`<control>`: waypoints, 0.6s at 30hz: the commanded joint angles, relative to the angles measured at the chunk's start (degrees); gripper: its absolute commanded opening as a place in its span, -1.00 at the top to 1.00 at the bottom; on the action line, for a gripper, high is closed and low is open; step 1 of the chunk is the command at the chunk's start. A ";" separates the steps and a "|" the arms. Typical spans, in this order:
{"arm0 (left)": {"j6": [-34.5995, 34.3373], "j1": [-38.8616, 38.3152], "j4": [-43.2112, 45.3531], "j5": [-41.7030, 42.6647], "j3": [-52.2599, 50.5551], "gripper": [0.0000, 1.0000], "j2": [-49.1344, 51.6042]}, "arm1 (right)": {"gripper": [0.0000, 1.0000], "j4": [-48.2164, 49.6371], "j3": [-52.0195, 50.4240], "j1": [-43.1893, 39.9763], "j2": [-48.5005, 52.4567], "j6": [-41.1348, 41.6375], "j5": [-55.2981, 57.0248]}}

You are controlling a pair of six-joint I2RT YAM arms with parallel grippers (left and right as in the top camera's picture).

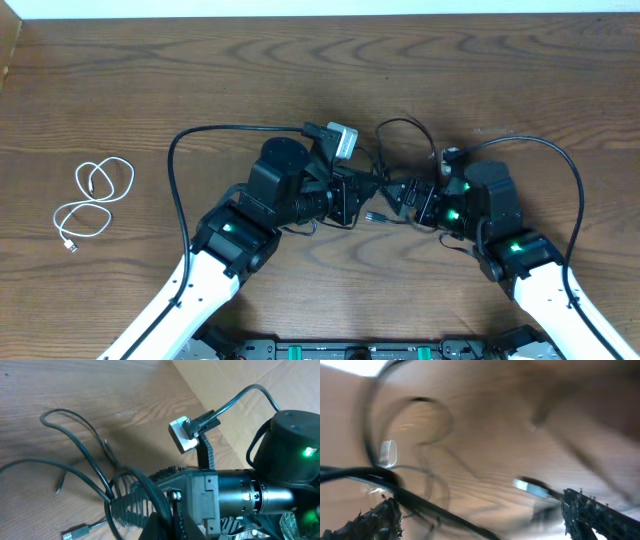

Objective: Untangle cables

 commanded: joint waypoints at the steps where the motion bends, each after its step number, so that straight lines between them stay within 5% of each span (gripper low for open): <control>1: -0.02 1.18 3.45 4.39 1.22 0.85 -3.80 | -0.95 -6.82 -0.63 -0.44 3.72 4.20 22.45; 10: 1.68 3.58 4.50 4.37 1.22 0.85 -12.79 | -0.98 -12.26 -0.63 -5.09 7.34 6.47 28.76; 18: 8.87 3.56 -4.13 4.15 1.11 0.85 -10.23 | -0.98 -9.57 -0.63 -7.65 2.51 -5.68 10.21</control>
